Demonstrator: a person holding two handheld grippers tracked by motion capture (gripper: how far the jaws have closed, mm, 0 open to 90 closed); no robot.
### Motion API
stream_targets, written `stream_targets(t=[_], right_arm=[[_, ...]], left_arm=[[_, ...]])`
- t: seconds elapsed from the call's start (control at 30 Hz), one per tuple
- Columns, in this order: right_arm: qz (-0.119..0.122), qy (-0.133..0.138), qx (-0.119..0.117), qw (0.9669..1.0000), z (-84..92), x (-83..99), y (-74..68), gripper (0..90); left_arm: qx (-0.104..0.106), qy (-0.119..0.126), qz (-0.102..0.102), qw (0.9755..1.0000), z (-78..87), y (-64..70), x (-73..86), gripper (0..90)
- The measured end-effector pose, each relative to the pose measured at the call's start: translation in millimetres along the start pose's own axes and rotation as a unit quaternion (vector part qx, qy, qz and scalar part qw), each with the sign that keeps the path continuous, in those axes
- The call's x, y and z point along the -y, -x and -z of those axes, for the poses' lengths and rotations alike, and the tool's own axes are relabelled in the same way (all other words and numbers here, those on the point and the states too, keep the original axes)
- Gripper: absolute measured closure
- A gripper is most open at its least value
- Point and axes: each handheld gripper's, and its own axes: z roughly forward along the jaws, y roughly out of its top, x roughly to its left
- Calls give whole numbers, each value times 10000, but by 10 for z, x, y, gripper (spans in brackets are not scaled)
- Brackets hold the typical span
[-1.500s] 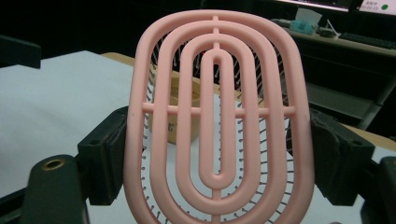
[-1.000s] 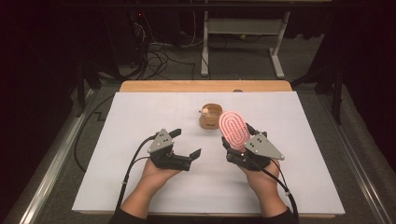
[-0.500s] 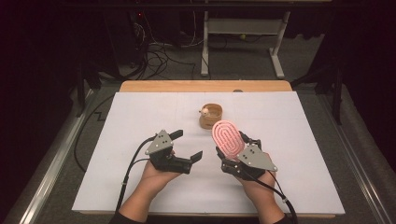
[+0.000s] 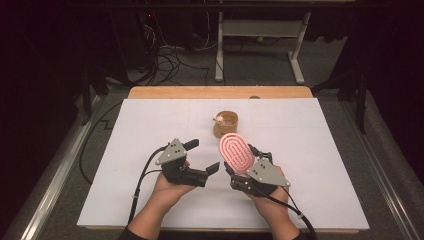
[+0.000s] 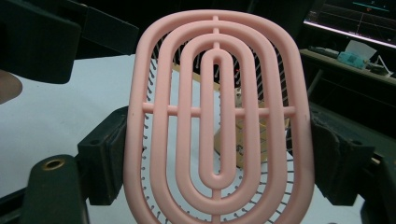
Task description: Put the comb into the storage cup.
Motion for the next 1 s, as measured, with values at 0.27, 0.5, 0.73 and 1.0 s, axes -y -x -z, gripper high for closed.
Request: stream_targets(t=[0.27, 0.5, 0.73, 1.0], right_arm=[[119, 83, -93, 9999, 14, -52, -87, 201], [273, 131, -187, 9994, -2, -69, -198, 201], [320, 160, -238, 9991, -7, -77, -241, 201], [324, 152, -254, 9990, -14, -74, -245, 201]], left_arm=[[4, 31, -36, 10000, 15, 61, -56, 0], [68, 26, 47, 10000, 12, 56, -55, 0], [85, 33, 90, 9999, 21, 44, -53, 0], [131, -80, 174, 9997, -20, 34, -18, 0]])
